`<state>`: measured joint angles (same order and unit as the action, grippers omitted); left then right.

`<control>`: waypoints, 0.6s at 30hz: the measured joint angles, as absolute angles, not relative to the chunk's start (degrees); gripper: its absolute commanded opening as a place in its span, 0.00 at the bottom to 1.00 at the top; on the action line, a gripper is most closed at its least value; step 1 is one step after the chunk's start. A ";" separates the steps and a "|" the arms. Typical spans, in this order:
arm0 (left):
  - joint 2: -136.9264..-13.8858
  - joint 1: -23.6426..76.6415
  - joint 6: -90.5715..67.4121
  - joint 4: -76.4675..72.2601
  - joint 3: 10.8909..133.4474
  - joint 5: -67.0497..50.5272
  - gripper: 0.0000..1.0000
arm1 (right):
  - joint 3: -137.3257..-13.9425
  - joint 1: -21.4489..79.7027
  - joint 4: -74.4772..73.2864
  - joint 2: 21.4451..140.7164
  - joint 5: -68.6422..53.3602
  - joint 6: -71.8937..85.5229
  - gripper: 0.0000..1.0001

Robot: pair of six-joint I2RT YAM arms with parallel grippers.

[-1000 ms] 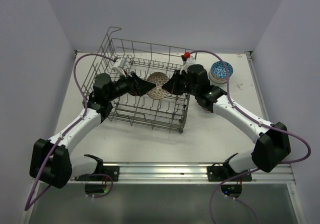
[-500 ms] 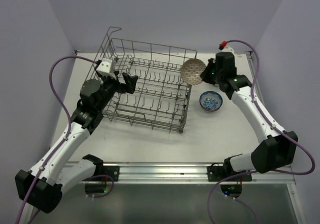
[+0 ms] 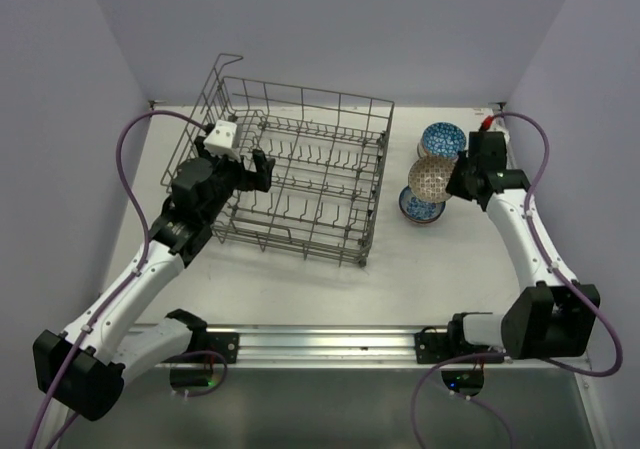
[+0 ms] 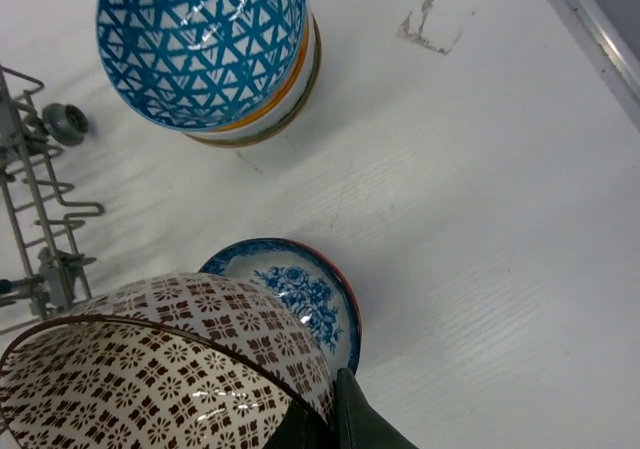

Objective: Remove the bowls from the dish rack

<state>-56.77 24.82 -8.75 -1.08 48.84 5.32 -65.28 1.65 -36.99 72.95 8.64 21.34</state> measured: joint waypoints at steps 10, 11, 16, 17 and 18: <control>-56.77 25.30 -8.29 -1.08 48.84 5.63 1.00 | -61.91 1.76 -36.14 81.65 3.92 19.90 0.00; -56.77 25.30 -8.29 -1.08 48.84 5.63 1.00 | -61.82 1.76 -35.86 82.19 3.44 19.88 0.00; -56.77 25.61 -8.16 -1.08 48.84 5.72 1.00 | -61.52 1.76 -34.17 85.54 1.93 19.81 0.00; -56.77 25.67 -8.08 -1.08 48.84 5.72 1.00 | -61.47 1.76 -33.85 86.04 1.89 19.81 0.07; -56.77 25.69 -7.94 -1.08 48.84 5.76 1.00 | -61.47 1.76 -33.61 86.50 1.91 19.81 0.09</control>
